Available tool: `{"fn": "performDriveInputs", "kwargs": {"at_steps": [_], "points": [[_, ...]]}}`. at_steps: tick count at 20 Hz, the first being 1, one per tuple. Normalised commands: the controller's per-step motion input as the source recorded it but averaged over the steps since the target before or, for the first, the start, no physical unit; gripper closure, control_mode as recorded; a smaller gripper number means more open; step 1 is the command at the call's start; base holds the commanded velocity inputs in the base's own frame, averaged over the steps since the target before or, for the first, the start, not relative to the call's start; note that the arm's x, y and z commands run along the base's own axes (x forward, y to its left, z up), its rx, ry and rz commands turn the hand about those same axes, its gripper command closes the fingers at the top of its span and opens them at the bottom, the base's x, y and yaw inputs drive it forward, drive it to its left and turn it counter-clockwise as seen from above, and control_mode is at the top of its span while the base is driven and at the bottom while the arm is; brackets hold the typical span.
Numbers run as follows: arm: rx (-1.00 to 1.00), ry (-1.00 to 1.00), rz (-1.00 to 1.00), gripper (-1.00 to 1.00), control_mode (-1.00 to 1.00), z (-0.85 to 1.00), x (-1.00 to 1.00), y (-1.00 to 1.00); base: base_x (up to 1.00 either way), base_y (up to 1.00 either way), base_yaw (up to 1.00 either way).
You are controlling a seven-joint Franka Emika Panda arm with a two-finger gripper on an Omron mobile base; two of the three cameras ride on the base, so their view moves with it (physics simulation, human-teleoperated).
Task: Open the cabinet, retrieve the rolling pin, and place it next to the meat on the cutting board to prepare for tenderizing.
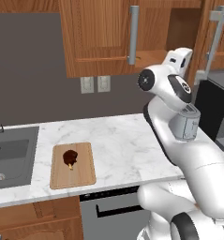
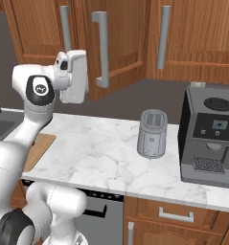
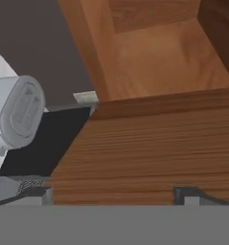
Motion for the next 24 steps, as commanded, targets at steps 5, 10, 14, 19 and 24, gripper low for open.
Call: {"fn": "performDriveInputs", "kwargs": {"at_steps": [5, 10, 14, 19, 24], "points": [[0.00, -0.09, -0.06, -1.00, -1.00, -0.02, -0.60, -0.48, 0.00, 0.00, 0.00], [0.02, -0.07, -0.06, -1.00, -1.00, 0.00, -0.42, -0.70, 0.00, 0.00, 0.00], [0.09, -0.04, -0.02, -1.00, -1.00, 0.00, -0.16, -0.97, 0.00, 0.00, 0.00], [0.10, -0.03, 0.00, -1.00, -1.00, -0.02, 0.00, -0.99, 0.00, 0.00, 0.00], [0.06, -0.04, 0.00, -1.00, -1.00, -0.05, -0.22, -0.61, 0.00, 0.00, 0.00]]}}
